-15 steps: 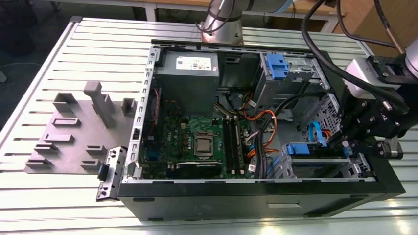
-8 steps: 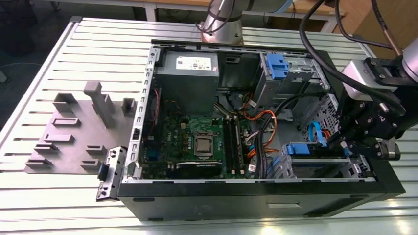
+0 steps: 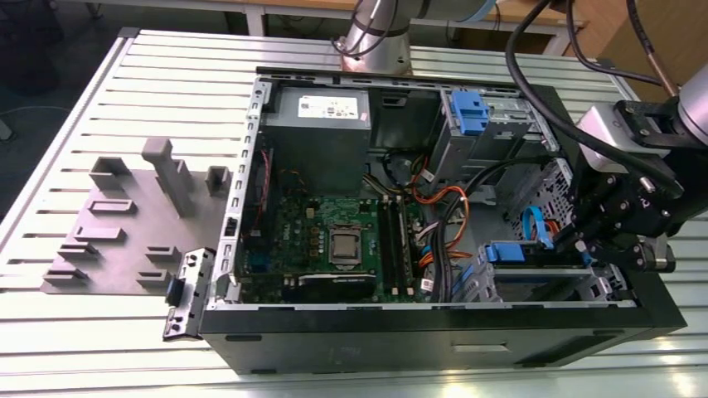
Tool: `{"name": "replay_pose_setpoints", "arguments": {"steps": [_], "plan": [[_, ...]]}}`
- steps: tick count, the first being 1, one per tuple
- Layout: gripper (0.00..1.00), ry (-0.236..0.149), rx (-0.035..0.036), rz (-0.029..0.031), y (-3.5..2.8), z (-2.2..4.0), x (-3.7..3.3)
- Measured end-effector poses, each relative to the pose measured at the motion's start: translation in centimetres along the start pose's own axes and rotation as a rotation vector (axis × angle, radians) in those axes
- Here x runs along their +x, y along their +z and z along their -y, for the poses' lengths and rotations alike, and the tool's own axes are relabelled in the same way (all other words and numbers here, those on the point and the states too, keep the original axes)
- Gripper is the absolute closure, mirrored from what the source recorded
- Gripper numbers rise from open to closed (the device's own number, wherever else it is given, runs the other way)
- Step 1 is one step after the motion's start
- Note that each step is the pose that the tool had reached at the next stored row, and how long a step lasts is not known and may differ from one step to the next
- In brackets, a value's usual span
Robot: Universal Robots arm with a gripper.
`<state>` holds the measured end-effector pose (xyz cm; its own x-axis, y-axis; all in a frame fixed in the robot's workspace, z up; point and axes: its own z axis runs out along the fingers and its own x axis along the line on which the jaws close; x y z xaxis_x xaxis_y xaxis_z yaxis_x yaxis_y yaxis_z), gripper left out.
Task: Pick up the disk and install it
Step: 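Insert the second disk wire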
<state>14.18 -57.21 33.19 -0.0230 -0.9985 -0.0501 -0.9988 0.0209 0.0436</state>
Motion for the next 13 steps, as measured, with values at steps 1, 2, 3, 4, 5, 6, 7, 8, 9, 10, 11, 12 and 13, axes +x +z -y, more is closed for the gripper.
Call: {"name": "replay_pose_setpoints", "arguments": {"steps": [1, 2, 3, 4, 5, 6, 7, 8, 9, 10, 11, 12, 13], "plan": [[0.84, 0.0, 0.0, 0.0, 0.01, 0.0, 0.0], [0.84, 0.0, 0.0, 0.0004, 0.06, 0.0, 0.0], [0.84, 0.0, 0.0, 0.0006, 0.13, 0.01, 0.0], [0.84, 0.0, 0.0, 0.0002, 0.16, 0.01, 0.01], [0.84, 0.0, 0.0, -0.0001, 0.18, 0.01, 0.01], [0.84, 0.0, 0.0, -0.0001, 0.18, 0.01, 0.01], [0.84, 0.0, 0.0, -0.0001, 0.18, 0.01, 0.01], [0.84, 0.0, 0.0, 0.0, 0.19, 0.01, 0.01], [0.84, 0.0, 0.0, 0.0002, 0.2, 0.01, 0.01], [0.84, 0.0, 0.0, 0.0001, 0.21, 0.01, 0.01], [0.84, 0.0, 0.0, 0.0002, 0.21, 0.01, 0.01], [0.84, 0.0, 0.0, 0.0001, 0.23, 0.01, 0.01], [0.84, 0.0, 0.0, 0.0, 0.26, 0.01, 0.01]]}}
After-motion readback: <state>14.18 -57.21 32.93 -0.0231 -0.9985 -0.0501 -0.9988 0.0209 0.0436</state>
